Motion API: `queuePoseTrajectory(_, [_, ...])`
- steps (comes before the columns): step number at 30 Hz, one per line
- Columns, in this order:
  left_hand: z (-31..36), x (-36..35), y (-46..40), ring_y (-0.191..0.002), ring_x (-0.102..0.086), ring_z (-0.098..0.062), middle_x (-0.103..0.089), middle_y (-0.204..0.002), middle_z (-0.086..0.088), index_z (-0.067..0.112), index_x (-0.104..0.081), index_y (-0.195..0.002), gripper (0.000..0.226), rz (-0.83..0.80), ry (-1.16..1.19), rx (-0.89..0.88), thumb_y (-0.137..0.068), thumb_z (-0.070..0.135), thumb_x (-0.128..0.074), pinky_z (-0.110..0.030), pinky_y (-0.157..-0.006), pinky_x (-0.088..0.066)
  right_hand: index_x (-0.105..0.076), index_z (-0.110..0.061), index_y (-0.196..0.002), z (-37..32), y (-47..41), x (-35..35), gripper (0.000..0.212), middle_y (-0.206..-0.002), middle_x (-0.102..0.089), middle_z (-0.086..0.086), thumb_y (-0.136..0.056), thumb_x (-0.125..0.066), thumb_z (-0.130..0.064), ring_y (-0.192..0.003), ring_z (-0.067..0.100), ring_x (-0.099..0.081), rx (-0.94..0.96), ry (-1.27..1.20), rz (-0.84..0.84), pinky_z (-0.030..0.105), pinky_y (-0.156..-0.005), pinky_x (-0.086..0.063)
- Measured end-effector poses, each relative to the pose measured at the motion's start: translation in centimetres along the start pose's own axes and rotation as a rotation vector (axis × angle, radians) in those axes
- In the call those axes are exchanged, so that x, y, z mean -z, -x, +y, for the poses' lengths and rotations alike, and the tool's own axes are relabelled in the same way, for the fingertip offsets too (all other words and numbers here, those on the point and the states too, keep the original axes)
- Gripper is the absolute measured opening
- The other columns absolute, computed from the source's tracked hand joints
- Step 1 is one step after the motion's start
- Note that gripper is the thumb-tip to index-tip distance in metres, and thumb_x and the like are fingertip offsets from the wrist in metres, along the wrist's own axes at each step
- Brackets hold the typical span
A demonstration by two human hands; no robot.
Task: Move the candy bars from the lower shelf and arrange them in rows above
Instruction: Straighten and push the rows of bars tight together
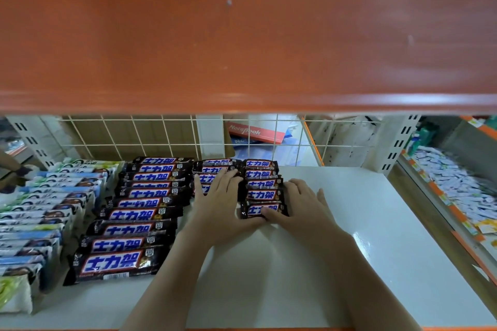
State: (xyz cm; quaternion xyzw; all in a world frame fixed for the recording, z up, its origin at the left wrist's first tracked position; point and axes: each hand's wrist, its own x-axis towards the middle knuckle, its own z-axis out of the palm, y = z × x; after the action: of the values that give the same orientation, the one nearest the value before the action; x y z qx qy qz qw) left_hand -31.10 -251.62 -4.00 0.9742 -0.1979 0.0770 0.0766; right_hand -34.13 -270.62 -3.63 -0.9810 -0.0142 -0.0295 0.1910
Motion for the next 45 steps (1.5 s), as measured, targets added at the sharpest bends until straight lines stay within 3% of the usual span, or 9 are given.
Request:
queuePoseTrajectory(9, [0.2,-0.2,0.0,-0.143,0.006,-0.009,-0.009,-0.155,0.009,0.023,-0.023,-0.142,0.109,0.02,0.023,0.006,-0.058,0.091,-0.012,-0.058,-0.11,0.013,-0.027,-0.022,-0.14,0.5,-0.4,-1.3,0.114,-0.149,-0.025,-0.004,-0.054,-0.008,-0.094,-0.142,0.014,-0.016,0.003,0.04,-0.049,0.054,-0.116,-0.001])
queuePoseTrajectory(13, [-0.7,0.8,0.0,-0.144,0.003,-0.012,-0.007,-0.155,0.007,0.025,-0.016,-0.145,0.11,-0.001,0.042,0.033,-0.058,0.092,-0.014,-0.054,-0.112,0.006,-0.032,-0.017,-0.139,-0.1,-0.3,-0.1,0.091,-0.148,-0.028,-0.001,-0.074,-0.035,-0.08,-0.138,0.016,-0.026,-0.015,-0.028,0.031,0.049,-0.117,-0.008])
queuePoseTrajectory(15, [-1.5,1.8,0.0,-0.142,-0.011,-0.015,-0.018,-0.152,0.004,0.026,-0.022,-0.143,0.099,0.049,0.084,0.084,-0.065,0.087,-0.028,-0.048,-0.114,-0.007,-0.036,-0.015,-0.137,-0.6,-0.2,0.4,0.081,-0.141,-0.037,-0.001,-0.079,-0.048,-0.07,-0.131,0.018,-0.037,0.029,-0.167,0.141,0.046,-0.114,-0.023])
queuePoseTrajectory(17, [-2.4,2.9,0.3,-0.136,-0.024,-0.018,-0.03,-0.145,0.001,0.025,-0.031,-0.139,0.084,0.088,0.082,0.135,-0.074,0.075,-0.046,-0.041,-0.112,-0.019,-0.04,-0.019,-0.133,-1.7,0.1,0.7,0.081,-0.132,-0.044,-0.004,-0.072,-0.045,-0.072,-0.119,0.017,-0.046,0.09,-0.256,0.173,0.043,-0.106,-0.034])
queuePoseTrajectory(23, [-3.7,3.0,1.8,-0.137,-0.024,-0.019,-0.028,-0.146,0.002,0.022,-0.024,-0.14,0.071,-0.03,-0.123,0.188,-0.085,0.061,-0.044,-0.051,-0.113,-0.013,-0.037,-0.02,-0.13,-5.1,-1.2,0.5,0.061,-0.132,-0.041,-0.003,-0.083,-0.056,-0.053,-0.124,0.019,-0.039,0.22,0.108,0.021,0.048,-0.112,-0.02])
queuePoseTrajectory(34, [-3.3,2.0,1.7,-0.13,-0.036,-0.019,-0.036,-0.138,0.001,0.022,-0.031,-0.134,0.063,0.035,-0.124,0.226,-0.086,0.063,-0.036,-0.059,-0.11,-0.01,-0.036,-0.018,-0.129,-8.2,-3.5,-1.5,0.047,-0.133,-0.038,0.001,-0.09,-0.045,-0.043,-0.131,0.021,-0.031,0.213,0.27,-0.04,0.063,-0.111,-0.008])
queuePoseTrajectory(39, [-4.3,2.9,0.4,-0.133,-0.03,-0.021,-0.031,-0.142,-0.001,0.021,-0.025,-0.139,0.079,0.002,-0.107,0.171,-0.079,0.067,-0.047,-0.058,-0.11,-0.015,-0.033,-0.019,-0.131,-8.1,-4.4,-1.2,0.061,-0.131,-0.039,0.001,-0.083,-0.054,-0.051,-0.127,0.021,-0.035,0.23,0.24,-0.02,0.06,-0.11,-0.014])
queuePoseTrajectory(42, [-5.5,3.2,-0.3,-0.134,-0.028,-0.02,-0.03,-0.143,0.002,0.024,-0.025,-0.14,0.095,-0.074,-0.084,0.153,-0.066,0.083,-0.037,-0.059,-0.111,-0.011,-0.03,-0.019,-0.137,-7.8,-5.3,-0.8,0.073,-0.137,-0.036,0.002,-0.081,-0.054,-0.058,-0.132,0.022,-0.031,0.227,0.24,-0.047,0.06,-0.111,-0.013])
queuePoseTrajectory(45, [-6.2,2.9,-0.2,-0.136,-0.026,-0.017,-0.031,-0.144,0.005,0.026,-0.025,-0.141,0.083,-0.066,-0.097,0.124,-0.076,0.076,-0.041,-0.061,-0.111,-0.004,-0.026,-0.017,-0.141,-7.3,-5.3,-1.1,0.075,-0.145,-0.03,0.002,-0.083,-0.051,-0.059,-0.138,0.022,-0.025,0.221,0.186,-0.077,0.057,-0.114,-0.009])
